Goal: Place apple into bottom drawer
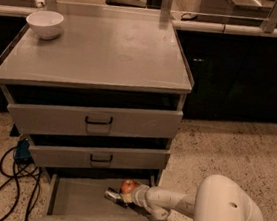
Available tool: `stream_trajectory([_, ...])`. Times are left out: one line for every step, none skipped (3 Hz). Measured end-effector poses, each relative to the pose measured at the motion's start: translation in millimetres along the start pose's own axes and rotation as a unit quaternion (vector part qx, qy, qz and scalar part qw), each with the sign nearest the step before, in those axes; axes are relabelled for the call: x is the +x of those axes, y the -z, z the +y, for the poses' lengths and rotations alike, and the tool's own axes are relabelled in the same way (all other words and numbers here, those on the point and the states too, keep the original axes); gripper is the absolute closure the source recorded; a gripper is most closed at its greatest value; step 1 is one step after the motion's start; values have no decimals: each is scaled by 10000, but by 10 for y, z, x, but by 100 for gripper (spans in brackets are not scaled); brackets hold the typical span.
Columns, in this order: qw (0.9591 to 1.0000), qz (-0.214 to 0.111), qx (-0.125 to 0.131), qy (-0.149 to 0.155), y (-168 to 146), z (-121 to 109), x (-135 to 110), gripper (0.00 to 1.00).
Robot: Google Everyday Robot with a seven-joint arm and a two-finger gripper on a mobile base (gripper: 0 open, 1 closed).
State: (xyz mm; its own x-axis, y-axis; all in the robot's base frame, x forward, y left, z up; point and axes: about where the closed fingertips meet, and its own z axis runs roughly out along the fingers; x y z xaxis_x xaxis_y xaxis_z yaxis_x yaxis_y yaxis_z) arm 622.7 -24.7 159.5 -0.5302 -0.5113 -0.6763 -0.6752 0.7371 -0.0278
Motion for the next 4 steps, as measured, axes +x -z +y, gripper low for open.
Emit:
stream_trajectory([10000, 0, 0, 0, 0, 0, 0, 40])
stream_trajectory([10000, 0, 0, 0, 0, 1, 0, 17])
stream_trajectory([10000, 0, -1, 0, -1, 1, 0, 0])
stream_trajectory([10000, 0, -1, 0, -1, 1, 0, 0])
